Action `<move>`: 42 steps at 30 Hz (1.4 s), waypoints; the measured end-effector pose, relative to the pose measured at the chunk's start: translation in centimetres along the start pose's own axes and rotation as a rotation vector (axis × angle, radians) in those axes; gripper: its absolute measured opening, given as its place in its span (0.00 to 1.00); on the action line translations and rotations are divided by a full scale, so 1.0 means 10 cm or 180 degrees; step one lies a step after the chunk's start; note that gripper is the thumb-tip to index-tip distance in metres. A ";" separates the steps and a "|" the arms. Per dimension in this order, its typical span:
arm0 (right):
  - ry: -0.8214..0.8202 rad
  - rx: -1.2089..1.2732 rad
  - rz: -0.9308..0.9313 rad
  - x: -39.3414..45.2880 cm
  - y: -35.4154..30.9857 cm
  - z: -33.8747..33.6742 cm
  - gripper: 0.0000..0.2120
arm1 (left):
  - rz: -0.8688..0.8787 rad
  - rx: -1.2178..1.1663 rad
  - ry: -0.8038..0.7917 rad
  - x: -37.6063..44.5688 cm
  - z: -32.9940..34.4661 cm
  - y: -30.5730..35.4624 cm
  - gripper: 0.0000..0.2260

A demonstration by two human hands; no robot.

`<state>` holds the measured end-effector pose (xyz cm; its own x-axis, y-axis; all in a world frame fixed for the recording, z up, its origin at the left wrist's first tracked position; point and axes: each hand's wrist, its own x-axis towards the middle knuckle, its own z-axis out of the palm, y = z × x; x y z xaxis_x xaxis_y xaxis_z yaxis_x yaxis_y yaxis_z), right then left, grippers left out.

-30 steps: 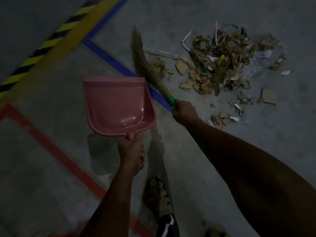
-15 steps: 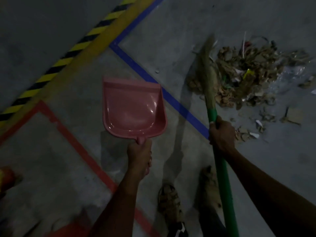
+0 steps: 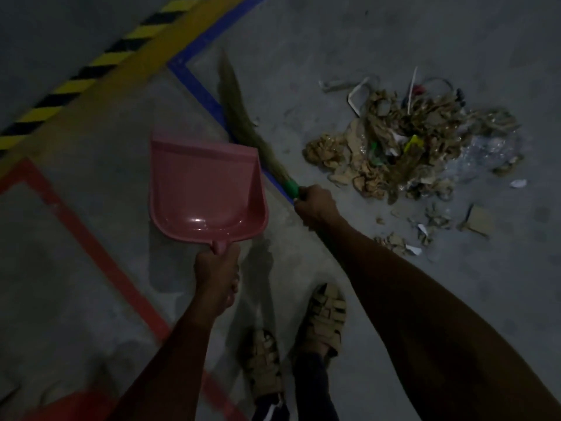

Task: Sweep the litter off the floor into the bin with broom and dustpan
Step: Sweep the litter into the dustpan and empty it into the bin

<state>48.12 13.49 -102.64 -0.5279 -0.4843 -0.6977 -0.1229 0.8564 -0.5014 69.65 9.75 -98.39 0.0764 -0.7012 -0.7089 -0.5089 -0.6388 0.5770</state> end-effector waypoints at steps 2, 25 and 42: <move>-0.0033 0.0074 0.0148 0.02 0.25 -0.11 0.19 | -0.0015 -0.0006 -0.0011 -0.02 0.04 -0.03 0.14; 0.2023 -0.0284 0.0470 -1.94 3.02 -0.72 0.24 | 0.0369 0.0839 -0.1062 -0.95 0.68 -0.12 0.15; 0.0833 0.0570 0.1929 -2.85 3.81 -0.11 0.24 | 0.0491 0.1458 -0.1254 -1.38 0.82 -0.60 0.11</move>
<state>57.55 60.06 -101.31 -0.6482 0.1500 -0.7465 0.3875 0.9089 -0.1538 64.65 25.91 -95.38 -0.3049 -0.5494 -0.7780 -0.8117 -0.2775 0.5140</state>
